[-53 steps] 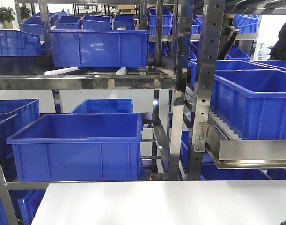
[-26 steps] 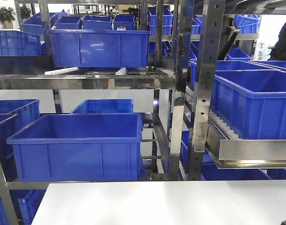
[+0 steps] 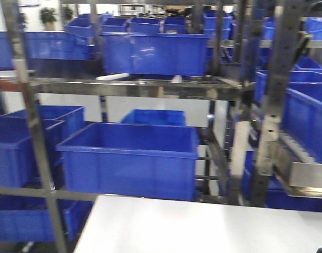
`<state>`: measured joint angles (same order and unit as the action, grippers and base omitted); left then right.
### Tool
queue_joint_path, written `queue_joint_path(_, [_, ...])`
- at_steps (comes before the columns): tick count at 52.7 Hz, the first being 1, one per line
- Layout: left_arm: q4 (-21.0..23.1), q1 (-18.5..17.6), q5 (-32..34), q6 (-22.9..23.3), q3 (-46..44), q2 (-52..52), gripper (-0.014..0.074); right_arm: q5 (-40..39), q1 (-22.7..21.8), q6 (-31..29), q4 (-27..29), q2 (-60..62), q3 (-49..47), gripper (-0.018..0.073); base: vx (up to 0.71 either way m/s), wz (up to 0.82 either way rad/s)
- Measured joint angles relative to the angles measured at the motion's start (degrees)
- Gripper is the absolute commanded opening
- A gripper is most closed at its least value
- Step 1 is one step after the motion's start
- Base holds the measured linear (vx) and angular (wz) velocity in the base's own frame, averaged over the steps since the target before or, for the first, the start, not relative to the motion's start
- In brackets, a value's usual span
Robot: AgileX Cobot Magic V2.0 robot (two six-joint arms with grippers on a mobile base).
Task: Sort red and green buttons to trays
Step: 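Drive the base away from the shelf holding both switches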
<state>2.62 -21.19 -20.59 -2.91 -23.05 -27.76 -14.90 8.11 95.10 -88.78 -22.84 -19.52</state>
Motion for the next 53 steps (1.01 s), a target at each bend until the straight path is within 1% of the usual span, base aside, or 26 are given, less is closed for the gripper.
queue_joint_path(27, [0.0,0.0,0.0,0.0,0.0,0.0,0.0,-0.1,0.0,0.0,0.0,0.0,0.0,-0.001,-0.08,0.6])
queue_joint_path(53, [0.0,0.0,0.0,0.0,0.0,0.0,0.0,-0.1,0.0,0.0,0.0,0.0,0.0,-0.001,-0.08,0.49])
